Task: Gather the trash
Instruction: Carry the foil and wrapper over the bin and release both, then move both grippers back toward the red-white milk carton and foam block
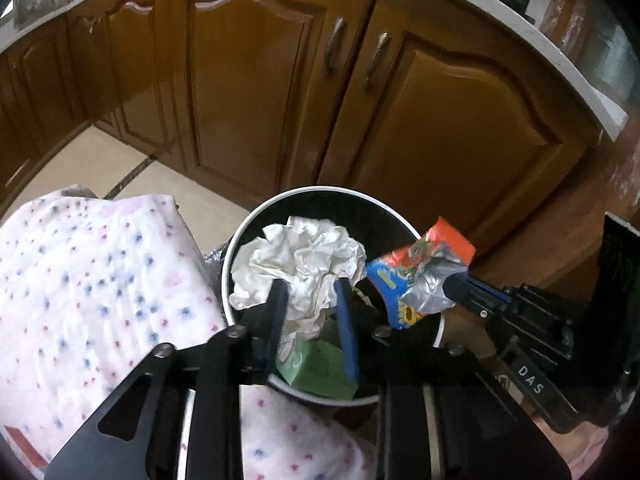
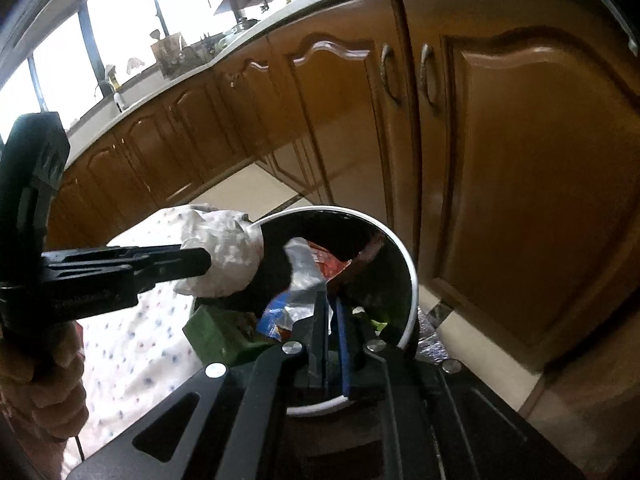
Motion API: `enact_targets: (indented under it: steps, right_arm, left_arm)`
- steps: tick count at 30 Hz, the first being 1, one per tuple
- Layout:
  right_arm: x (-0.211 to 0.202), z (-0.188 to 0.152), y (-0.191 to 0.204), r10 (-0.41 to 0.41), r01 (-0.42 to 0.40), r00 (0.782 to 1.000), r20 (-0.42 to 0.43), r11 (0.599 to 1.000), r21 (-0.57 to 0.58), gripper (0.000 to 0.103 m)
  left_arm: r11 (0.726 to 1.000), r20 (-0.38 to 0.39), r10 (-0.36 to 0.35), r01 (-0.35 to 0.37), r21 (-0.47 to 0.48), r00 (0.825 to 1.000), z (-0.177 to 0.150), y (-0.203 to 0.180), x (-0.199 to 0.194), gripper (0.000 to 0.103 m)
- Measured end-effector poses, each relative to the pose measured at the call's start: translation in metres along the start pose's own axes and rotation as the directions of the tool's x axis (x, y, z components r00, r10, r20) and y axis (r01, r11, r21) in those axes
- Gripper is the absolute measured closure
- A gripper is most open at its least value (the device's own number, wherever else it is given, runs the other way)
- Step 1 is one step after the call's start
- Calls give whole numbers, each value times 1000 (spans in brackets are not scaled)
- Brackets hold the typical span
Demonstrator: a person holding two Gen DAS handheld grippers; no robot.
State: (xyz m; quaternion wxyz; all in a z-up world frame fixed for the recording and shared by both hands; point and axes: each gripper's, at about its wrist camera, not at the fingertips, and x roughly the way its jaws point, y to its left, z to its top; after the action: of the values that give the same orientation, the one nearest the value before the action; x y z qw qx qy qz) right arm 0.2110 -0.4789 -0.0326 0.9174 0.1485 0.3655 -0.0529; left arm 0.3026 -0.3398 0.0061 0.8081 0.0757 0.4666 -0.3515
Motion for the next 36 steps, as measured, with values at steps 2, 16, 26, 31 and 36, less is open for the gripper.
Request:
enact_targets:
  steps: [2,16,26,31,36]
  right_arm:
    - [1,1,-3,2,-2,1000,0,1000,11,89]
    - [-42,-18,-1,76,-83,993,89,994,72,58]
    - [-74,-44,41,186,-195,973,133,979,53,49]
    - [-79,-63,70,240,-245,962,129,969,27,36]
    - [-75,-80,95,283,-284,955,91,959,2,23]
  left_arm:
    - [1000,8,-8,8,-9,1000,0,2,-1,67]
    - [998,99,2,5,-69,995,-41,16,-49,46]
    - [975,175,62,-22,-223,983,-112,63,-111,42]
    - [959,190,108,-52,-280,976,-146,83,-137,37]
    - [930,199,147,-67,-361,969,-175,108,-161,36]
